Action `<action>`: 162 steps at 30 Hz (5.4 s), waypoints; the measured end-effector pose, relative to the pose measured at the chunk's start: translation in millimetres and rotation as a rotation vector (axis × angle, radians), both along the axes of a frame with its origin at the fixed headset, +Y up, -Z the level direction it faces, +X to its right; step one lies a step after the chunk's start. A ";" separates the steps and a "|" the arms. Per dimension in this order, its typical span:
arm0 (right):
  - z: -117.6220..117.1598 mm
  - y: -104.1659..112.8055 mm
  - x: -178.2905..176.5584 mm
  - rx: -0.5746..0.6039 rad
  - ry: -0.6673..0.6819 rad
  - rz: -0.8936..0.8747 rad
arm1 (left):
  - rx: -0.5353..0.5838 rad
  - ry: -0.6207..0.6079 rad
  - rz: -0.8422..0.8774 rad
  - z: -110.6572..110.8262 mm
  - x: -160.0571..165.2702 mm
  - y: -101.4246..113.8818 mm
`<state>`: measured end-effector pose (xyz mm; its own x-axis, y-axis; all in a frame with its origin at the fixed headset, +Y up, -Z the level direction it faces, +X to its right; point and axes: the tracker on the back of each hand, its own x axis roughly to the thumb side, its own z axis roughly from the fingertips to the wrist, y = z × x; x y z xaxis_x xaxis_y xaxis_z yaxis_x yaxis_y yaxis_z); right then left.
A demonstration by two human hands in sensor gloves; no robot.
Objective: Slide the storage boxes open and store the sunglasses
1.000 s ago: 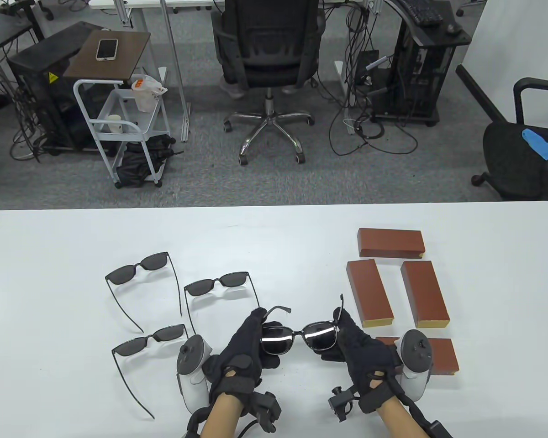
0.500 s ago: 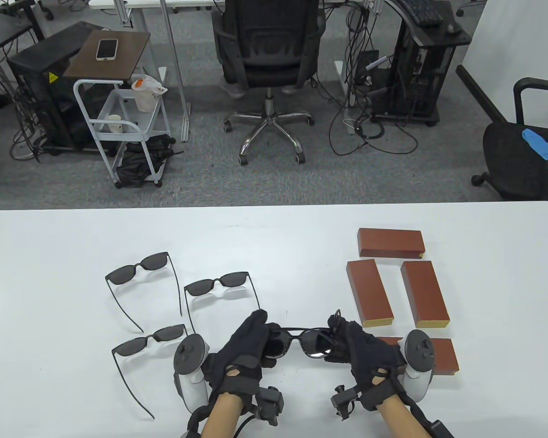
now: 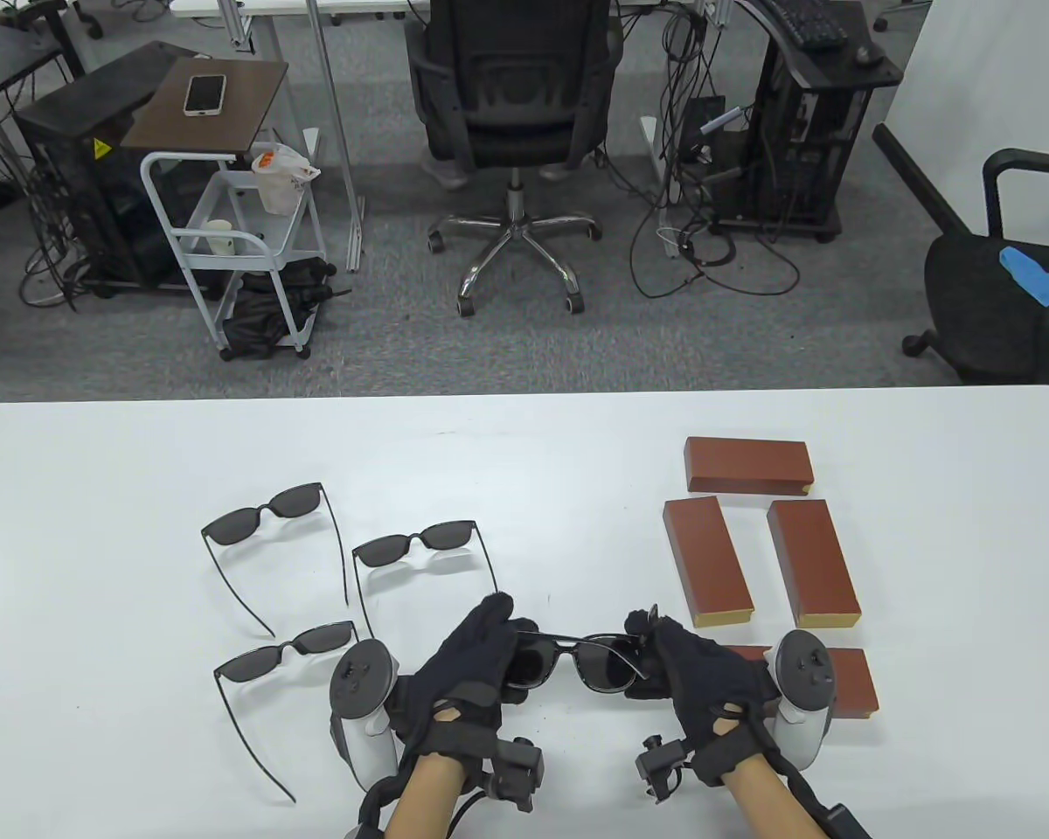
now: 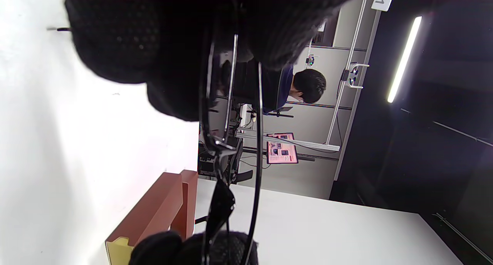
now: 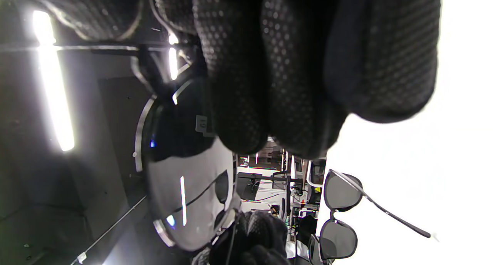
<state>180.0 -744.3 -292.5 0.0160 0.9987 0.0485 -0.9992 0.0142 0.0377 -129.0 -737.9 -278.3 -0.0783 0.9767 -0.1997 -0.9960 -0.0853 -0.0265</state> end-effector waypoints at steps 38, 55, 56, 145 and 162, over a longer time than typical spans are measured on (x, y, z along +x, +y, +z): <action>4.7 25.8 17.2 0.065 -0.211 0.354 | 0.035 -0.284 -0.003 -6.7 14.9 5.2; 31.5 64.1 -41.6 0.688 -0.046 1.006 | 0.033 -0.274 -0.053 -7.4 14.9 -3.5; 33.5 63.8 -46.3 0.712 -0.042 1.051 | 0.033 -0.279 -0.048 -7.4 15.3 -4.0; -26.1 9.9 85.0 -0.052 0.313 1.850 | 0.440 -0.064 -1.203 -5.0 15.0 28.9; -21.4 22.1 80.5 -0.010 0.295 1.811 | 0.453 -0.047 -1.224 -3.2 16.0 29.6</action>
<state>260.4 -722.2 -313.8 -0.9496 -0.2032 0.2386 0.2530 -0.9463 0.2012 -112.9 -708.3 -281.5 0.9018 0.3902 0.1860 -0.4184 0.8959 0.1494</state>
